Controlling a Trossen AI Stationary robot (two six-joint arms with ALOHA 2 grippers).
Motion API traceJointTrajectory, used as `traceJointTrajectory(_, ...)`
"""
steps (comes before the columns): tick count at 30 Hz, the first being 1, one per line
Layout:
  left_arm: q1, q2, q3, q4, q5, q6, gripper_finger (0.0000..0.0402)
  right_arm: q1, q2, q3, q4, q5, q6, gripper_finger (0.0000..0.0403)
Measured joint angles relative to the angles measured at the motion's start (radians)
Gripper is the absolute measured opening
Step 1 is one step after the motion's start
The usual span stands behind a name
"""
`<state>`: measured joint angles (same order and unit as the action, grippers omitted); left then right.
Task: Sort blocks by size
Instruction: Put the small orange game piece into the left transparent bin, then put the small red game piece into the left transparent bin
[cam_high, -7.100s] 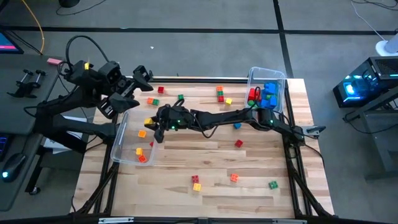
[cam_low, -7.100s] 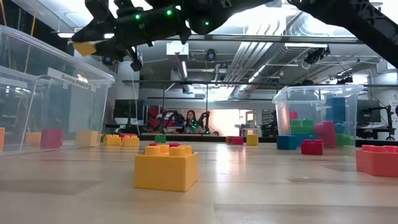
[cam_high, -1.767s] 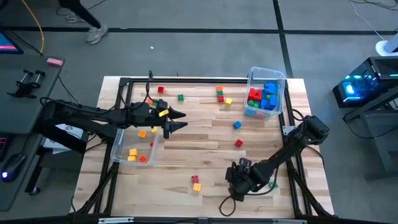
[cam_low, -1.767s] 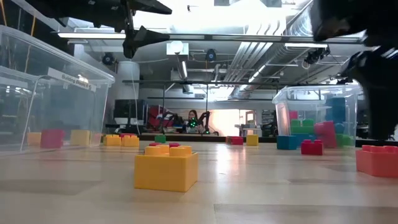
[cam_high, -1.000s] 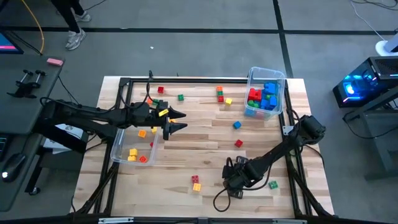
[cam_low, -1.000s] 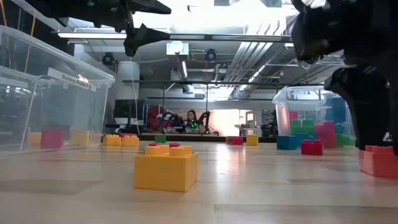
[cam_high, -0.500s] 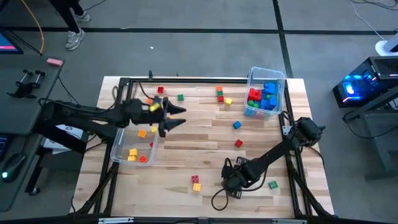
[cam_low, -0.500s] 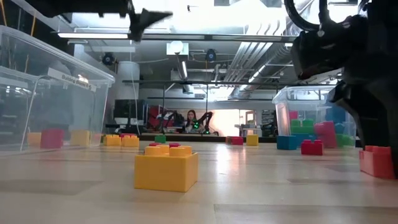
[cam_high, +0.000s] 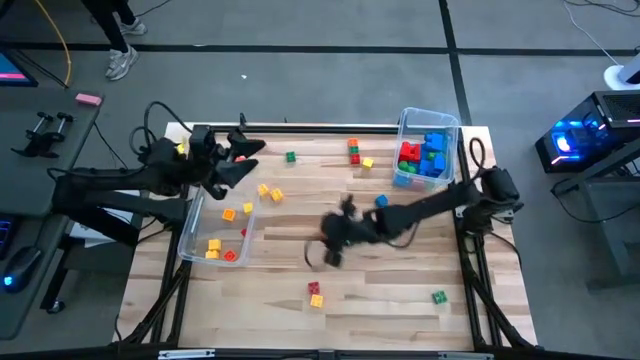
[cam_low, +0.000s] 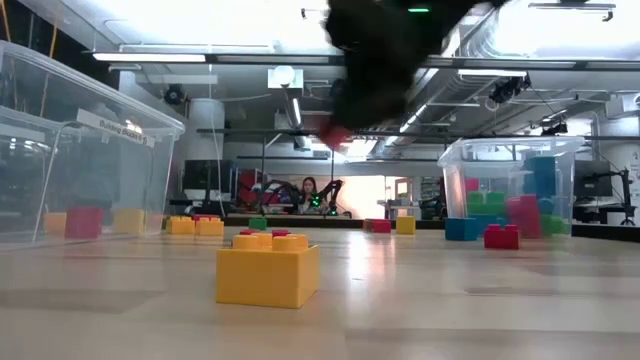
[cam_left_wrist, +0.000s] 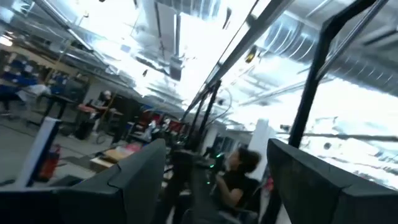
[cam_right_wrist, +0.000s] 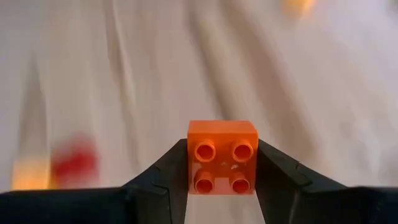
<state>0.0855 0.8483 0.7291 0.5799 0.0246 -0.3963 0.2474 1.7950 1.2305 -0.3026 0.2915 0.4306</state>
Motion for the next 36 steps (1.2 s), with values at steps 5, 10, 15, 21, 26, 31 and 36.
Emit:
traceJointTrajectory(5, -0.023, -0.018, 0.000, -0.005, 0.000, -0.050, 0.0266, -0.120, 0.088, 0.102, 0.322, -0.010, -0.152, 0.0135)
traceJointTrajectory(10, -0.031, -0.018, -0.001, -0.006, -0.003, -0.056, 0.0266, -0.189, 0.209, 0.316, 0.403, -0.068, -0.257, 0.0135)
traceJointTrajectory(15, -0.030, -0.018, -0.001, 0.004, -0.012, -0.074, 0.0266, -0.225, 0.343, 0.540, 0.398, -0.143, -0.326, 0.0135)
traceJointTrajectory(21, -0.030, -0.017, -0.001, 0.011, -0.013, -0.075, 0.0266, -0.255, 0.508, 0.737, 0.391, -0.221, -0.317, 0.0135)
traceJointTrajectory(26, -0.030, -0.017, -0.001, 0.011, -0.014, -0.099, 0.0266, -0.253, 0.614, 0.883, 0.399, -0.222, -0.272, 0.0135)
traceJointTrajectory(31, -0.030, -0.017, -0.002, 0.012, -0.014, -0.099, 0.0266, -0.250, 0.672, 0.968, 0.360, -0.225, -0.254, 0.0234)
traceJointTrajectory(36, -0.030, -0.017, -0.002, 0.021, -0.014, -0.099, 0.0266, -0.262, 0.668, 1.048, 0.199, -0.229, -0.274, 0.0355)
